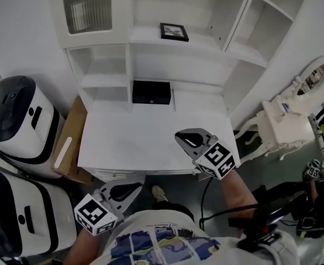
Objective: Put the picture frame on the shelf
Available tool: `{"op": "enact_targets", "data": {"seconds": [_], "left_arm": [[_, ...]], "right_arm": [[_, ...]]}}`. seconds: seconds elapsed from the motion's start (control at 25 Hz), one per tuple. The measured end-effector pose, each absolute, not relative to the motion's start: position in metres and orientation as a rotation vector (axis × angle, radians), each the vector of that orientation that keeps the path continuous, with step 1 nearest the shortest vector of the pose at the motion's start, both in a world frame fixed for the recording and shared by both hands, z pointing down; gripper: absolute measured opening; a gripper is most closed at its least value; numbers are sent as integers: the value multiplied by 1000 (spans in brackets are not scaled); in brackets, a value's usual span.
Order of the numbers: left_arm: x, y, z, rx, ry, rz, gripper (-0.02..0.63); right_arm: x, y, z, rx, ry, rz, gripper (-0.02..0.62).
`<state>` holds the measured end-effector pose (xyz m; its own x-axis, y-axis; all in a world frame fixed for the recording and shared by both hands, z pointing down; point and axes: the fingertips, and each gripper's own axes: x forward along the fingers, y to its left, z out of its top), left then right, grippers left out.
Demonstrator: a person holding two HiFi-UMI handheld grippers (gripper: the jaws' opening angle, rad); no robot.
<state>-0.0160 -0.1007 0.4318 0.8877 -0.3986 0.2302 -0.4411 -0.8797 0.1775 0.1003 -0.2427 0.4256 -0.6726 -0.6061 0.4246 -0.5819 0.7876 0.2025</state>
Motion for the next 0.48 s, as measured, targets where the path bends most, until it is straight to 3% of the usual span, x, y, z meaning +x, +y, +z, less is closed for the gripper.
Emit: {"op": "enact_targets", "data": {"seconds": [0.48], "left_arm": [[-16, -65, 442, 2837, -548, 290, 14]], "right_arm": [[72, -127, 463, 904, -2549, 58, 26]]}}
